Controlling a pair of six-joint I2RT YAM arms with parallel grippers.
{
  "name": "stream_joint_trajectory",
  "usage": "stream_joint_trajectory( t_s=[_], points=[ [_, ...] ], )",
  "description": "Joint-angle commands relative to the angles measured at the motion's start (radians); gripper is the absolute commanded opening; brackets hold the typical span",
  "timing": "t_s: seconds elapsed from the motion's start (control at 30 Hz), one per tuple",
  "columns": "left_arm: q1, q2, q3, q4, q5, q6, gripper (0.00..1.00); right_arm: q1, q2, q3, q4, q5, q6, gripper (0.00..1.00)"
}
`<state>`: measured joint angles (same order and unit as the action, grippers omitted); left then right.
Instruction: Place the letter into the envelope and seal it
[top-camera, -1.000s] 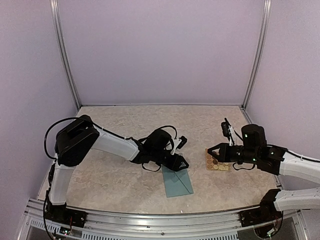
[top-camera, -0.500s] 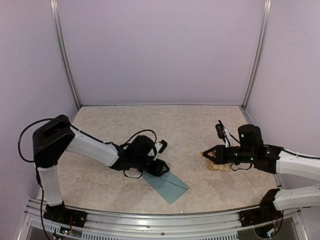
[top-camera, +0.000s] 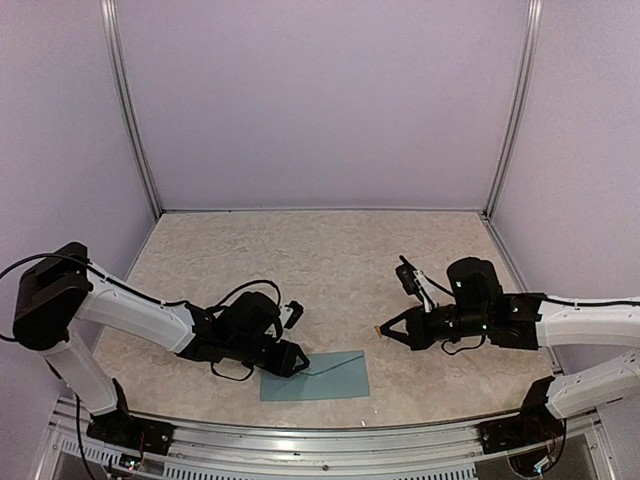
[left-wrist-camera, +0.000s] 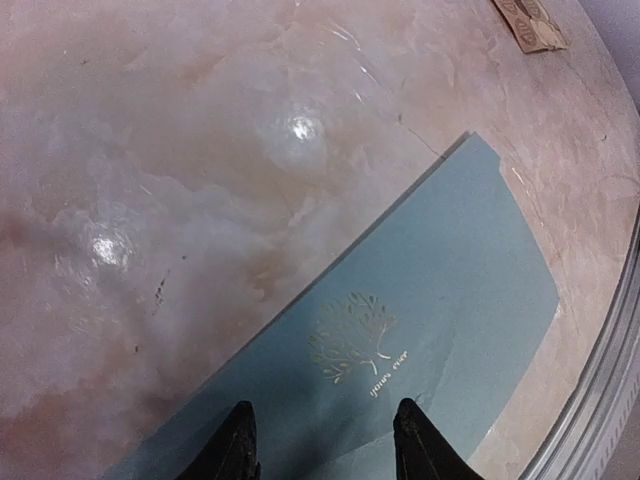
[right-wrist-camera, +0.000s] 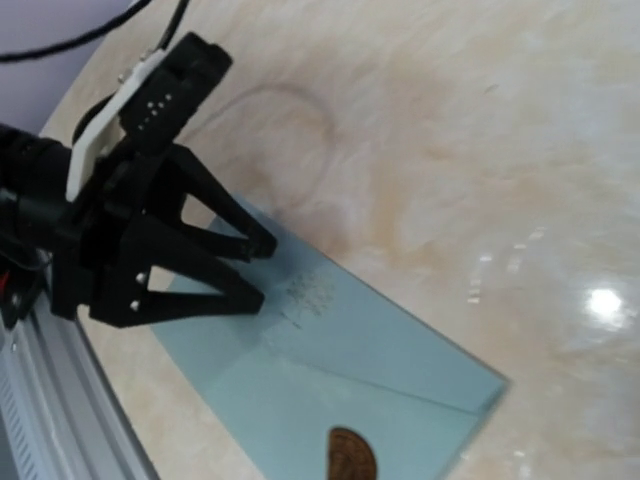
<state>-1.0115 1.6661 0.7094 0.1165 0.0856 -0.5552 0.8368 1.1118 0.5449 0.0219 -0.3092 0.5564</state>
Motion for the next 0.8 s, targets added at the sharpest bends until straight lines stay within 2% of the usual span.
stream_joint_trajectory(
  t_s=[0.0,0.13,0.23,0.4,0.53,0.63,0.77],
  points=[
    [-0.047,-0.059,-0.015,-0.061,-0.004,-0.04,0.43,0.048,0.061,0.056,0.044,0.024,-0.034,0.0],
    [-0.047,-0.108,-0.004,-0.091,-0.015,-0.016,0.4,0.084,0.134,0.085,0.065,0.02,-0.033,0.0],
    [-0.038,-0.126,0.015,-0.137,-0.021,0.03,0.33,0.119,0.185,0.11,0.077,0.035,-0.034,0.0],
    [-0.019,-0.104,0.05,-0.157,0.012,0.092,0.21,0.139,0.255,0.132,0.114,0.047,-0.014,0.0],
    [-0.024,-0.075,0.066,-0.138,0.032,0.103,0.15,0.146,0.299,0.151,0.133,0.043,-0.004,0.0],
    [-0.024,-0.078,0.061,-0.124,0.046,0.101,0.14,0.149,0.327,0.17,0.138,0.036,-0.004,0.0],
    [-0.024,-0.107,0.057,-0.073,0.064,0.09,0.18,0.152,0.344,0.189,0.133,0.035,-0.009,0.0]
  ],
)
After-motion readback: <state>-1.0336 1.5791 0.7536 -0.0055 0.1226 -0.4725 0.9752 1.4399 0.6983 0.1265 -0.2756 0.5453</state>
